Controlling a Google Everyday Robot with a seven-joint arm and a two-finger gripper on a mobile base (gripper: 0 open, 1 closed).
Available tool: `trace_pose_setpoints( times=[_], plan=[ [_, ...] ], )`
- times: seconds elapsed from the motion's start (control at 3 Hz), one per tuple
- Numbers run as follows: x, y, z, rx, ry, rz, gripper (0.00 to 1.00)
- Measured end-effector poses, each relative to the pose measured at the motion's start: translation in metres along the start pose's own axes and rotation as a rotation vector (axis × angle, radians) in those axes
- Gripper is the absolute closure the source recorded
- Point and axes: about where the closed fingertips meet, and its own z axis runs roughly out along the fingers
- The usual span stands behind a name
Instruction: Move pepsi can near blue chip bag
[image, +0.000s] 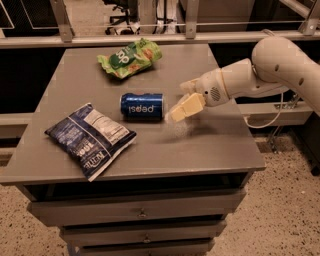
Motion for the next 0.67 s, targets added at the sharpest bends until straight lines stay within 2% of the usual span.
trace_pose_setpoints(
  times=[0.33, 0.67],
  plan=[
    [0.002, -0.002, -0.004, 0.008, -0.001, 0.006, 0.00],
    [0.006, -0.018, -0.029, 0.078, 0.000, -0.009, 0.00]
  ],
)
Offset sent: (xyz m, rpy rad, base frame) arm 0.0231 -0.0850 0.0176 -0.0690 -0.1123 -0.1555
